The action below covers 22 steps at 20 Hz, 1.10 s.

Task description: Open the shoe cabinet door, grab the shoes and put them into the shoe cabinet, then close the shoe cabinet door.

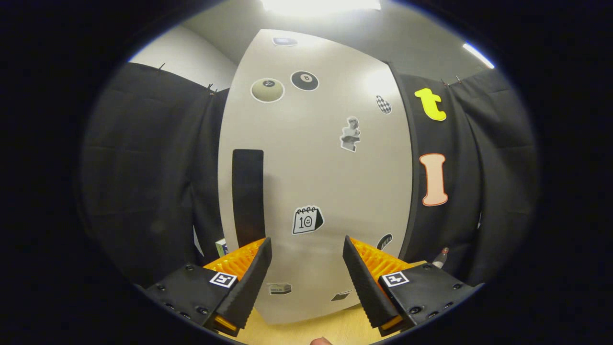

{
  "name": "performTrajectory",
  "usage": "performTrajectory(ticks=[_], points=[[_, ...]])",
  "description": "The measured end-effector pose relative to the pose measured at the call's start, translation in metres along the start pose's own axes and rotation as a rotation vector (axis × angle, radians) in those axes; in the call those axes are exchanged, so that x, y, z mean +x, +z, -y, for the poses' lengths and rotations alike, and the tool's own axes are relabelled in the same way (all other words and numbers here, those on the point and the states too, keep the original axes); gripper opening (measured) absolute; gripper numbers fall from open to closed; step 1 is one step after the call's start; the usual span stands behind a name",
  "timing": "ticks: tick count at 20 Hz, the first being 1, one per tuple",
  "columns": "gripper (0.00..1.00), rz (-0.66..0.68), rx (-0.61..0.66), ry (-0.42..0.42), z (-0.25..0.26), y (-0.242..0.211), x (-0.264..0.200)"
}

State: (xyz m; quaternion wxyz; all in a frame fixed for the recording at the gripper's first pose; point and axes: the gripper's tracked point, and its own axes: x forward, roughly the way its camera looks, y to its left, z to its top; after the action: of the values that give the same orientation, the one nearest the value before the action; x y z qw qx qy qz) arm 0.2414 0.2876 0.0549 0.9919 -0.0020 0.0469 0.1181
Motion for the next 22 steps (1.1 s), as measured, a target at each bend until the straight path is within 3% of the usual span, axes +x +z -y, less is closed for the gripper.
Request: performTrajectory(ticks=[11,17,22], points=[[0.97,0.031,-0.015,-0.049,0.047,0.009,-0.081],[0.97,0.053,-0.051,-0.104,0.084,-0.004,-0.121],[0.97,0.067,-0.009,-0.145,0.104,-0.020,-0.142]])
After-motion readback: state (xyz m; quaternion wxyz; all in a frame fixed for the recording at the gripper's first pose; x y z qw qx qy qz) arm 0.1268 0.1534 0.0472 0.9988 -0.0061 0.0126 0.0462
